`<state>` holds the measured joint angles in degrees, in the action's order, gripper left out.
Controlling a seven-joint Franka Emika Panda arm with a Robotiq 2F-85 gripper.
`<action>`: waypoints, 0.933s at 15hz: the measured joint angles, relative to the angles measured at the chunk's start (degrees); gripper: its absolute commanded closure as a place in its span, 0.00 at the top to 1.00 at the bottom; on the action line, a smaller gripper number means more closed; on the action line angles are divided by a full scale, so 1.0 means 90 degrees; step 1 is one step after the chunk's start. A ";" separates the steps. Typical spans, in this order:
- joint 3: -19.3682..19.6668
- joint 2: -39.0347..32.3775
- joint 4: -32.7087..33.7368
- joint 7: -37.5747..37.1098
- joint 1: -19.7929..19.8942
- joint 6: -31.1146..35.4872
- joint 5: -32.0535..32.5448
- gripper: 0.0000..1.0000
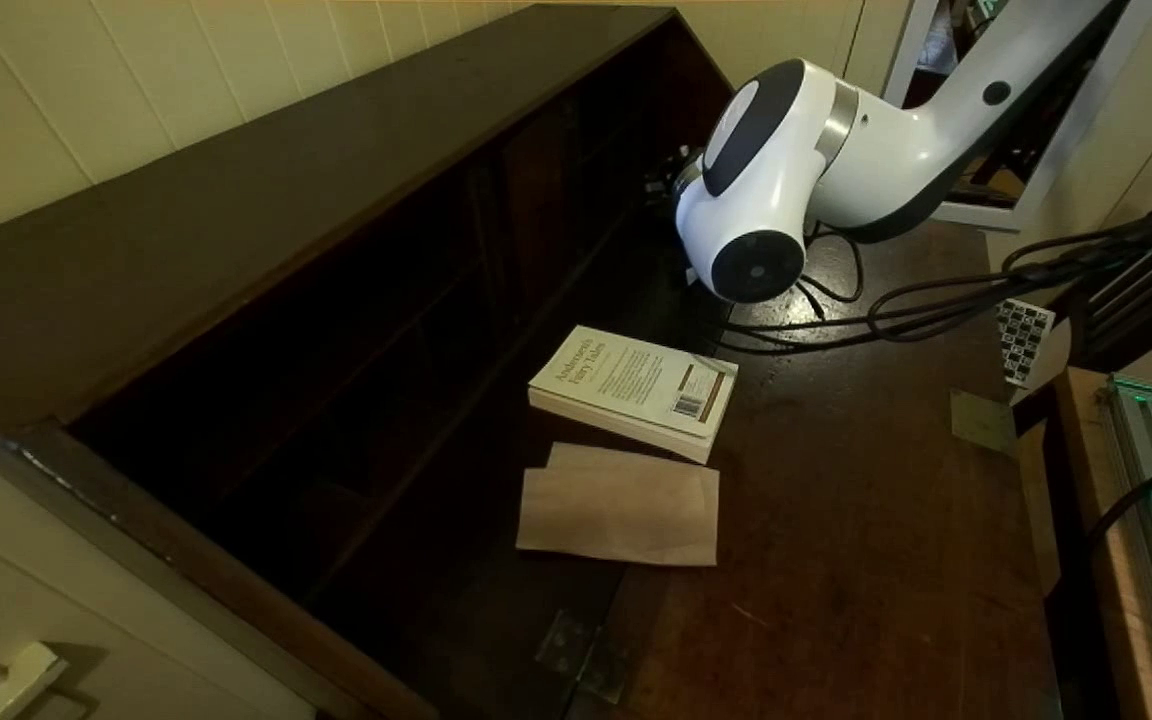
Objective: Pick up the marker and place it in the paper cup with the cap side down
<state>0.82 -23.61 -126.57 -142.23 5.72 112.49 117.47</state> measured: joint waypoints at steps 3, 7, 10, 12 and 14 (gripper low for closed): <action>-0.0004 0.0000 -0.0019 0.0000 0.0000 0.0001 0.0000 0.05; -0.0012 0.0000 -0.0055 0.0000 0.0000 0.0001 0.0000 0.48; -0.0022 0.0000 -0.0072 0.0000 0.0000 0.0001 0.0000 0.70; -0.0033 0.0000 -0.0072 0.0000 0.0000 0.0001 0.0000 0.84; -0.0043 0.0001 -0.0072 0.0000 0.0000 0.0001 0.0000 0.96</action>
<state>0.43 -23.60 -127.22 -142.23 5.72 112.50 117.47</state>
